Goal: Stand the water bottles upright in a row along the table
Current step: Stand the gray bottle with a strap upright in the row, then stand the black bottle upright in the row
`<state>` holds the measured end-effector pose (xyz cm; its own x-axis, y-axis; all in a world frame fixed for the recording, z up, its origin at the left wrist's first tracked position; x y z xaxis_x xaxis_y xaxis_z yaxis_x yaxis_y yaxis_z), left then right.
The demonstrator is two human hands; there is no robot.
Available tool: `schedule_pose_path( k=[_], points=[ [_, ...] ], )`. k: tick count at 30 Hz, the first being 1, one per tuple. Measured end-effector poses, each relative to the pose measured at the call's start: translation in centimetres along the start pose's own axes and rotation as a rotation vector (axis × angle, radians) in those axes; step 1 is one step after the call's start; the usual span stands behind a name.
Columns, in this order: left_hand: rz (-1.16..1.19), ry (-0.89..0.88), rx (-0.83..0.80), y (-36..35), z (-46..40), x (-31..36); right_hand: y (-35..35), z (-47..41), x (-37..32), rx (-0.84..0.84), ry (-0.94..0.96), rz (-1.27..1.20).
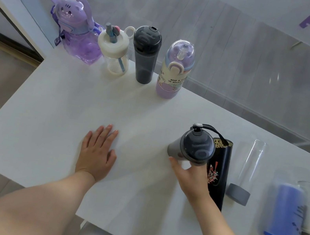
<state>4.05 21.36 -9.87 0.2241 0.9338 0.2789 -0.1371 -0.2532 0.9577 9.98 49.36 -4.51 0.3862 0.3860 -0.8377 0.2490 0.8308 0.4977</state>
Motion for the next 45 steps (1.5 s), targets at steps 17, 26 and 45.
schedule_pose_path(
  k=[17, 26, 45],
  points=[
    [-0.004, 0.004, -0.013, -0.1, -0.1, 0.0, 0.7, -10.8, -4.1, 0.286, -0.039, -0.036],
    [0.002, 0.002, -0.019, 0.0, -0.1, 0.0, 0.7, -15.7, -5.4, 0.311, -0.031, 0.008],
    [0.006, 0.004, -0.036, 0.1, -0.1, 0.1, 6.8, -0.3, -0.6, 0.285, 0.022, 0.344]
  ],
)
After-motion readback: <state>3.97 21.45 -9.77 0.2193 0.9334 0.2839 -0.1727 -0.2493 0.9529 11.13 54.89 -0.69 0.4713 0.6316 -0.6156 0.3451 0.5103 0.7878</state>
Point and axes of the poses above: each hand's wrist, its own z-axis away from the middle knuckle, its own y-axis out of the back of the hand, x = y × z, the point moved 4 cm from there along -z, towards the middle knuckle, and after that the axes turned 3 degrees about x, right-handed, at the moved point
